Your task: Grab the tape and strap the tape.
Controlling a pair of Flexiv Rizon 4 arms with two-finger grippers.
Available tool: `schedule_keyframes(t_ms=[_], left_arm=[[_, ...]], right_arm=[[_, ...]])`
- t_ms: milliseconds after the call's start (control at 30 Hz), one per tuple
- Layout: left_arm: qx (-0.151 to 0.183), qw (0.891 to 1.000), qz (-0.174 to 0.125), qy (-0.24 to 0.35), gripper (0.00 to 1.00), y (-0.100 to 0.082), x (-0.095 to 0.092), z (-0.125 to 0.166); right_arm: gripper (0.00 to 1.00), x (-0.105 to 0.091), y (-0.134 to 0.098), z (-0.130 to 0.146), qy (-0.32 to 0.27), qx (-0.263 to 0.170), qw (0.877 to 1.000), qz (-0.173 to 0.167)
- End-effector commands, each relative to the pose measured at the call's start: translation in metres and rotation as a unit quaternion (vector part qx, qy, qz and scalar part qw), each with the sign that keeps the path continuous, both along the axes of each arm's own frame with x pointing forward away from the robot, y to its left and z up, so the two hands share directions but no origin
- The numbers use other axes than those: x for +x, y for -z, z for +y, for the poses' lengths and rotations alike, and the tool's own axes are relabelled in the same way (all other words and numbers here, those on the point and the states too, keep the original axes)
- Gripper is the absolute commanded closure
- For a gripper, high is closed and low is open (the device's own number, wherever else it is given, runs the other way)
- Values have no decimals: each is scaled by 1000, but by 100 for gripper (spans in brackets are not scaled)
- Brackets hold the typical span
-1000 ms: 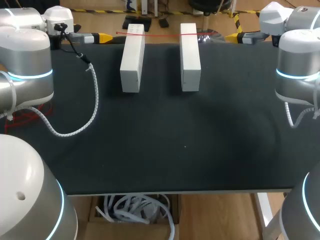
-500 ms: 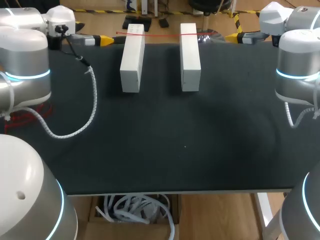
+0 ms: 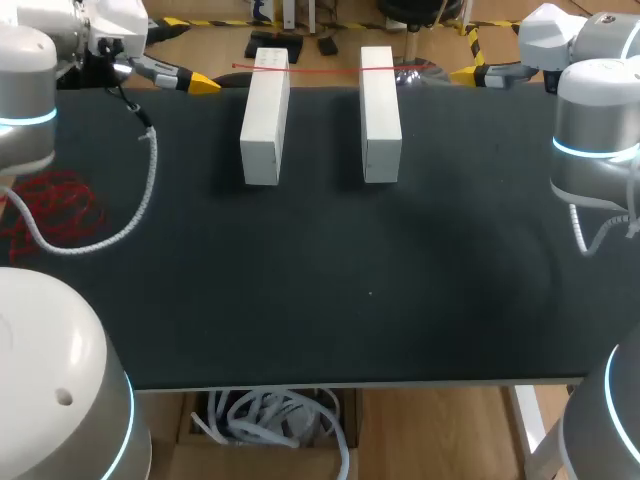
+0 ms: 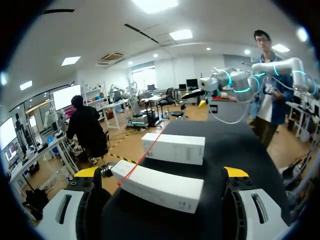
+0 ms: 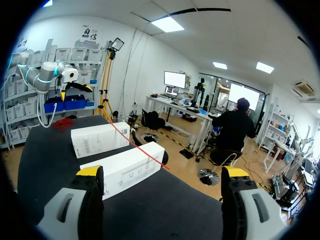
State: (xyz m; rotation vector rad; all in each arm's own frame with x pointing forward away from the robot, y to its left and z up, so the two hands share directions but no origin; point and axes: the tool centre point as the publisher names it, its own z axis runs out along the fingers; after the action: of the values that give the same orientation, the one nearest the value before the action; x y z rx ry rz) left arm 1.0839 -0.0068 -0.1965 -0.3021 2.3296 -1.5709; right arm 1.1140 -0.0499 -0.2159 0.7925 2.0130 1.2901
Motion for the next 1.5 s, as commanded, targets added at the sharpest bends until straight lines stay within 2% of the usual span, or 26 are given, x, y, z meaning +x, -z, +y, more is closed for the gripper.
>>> schedule_keyframes(t_ms=[33,233,300,367,467,667,933,1233,1267,1333,1367,1400,1500], left_arm=[[13,989,-13,147,0,2,5,5],[13,989,-13,147,0,2,5,5],[10,988,-2,156,0,10,10,9],[16,989,27,146,0,16,19,12],[7,988,33,151,0,17,32,14],[9,983,39,180,0,20,56,14],[21,968,62,242,0,38,90,28],[25,962,89,258,1,59,120,49],[28,961,93,259,12,62,124,51],[28,960,98,261,23,67,130,53],[28,959,99,262,33,68,132,54],[27,959,102,263,49,70,136,55],[27,956,103,273,50,72,144,53]], right_arm=[[0,0,0,0,0,0,1000,0],[0,0,0,0,0,0,1000,0],[0,0,0,0,0,0,1000,0],[0,0,0,0,0,0,1000,0],[0,0,0,0,0,0,1000,0],[0,0,0,0,0,0,1000,0],[0,0,0,0,0,0,1000,0],[0,0,0,0,0,0,1000,0],[0,0,0,0,0,0,1000,0],[0,0,0,0,0,0,1000,0],[0,0,0,0,0,0,1000,0],[0,0,0,0,0,0,1000,0],[0,0,0,0,0,0,1000,0]])
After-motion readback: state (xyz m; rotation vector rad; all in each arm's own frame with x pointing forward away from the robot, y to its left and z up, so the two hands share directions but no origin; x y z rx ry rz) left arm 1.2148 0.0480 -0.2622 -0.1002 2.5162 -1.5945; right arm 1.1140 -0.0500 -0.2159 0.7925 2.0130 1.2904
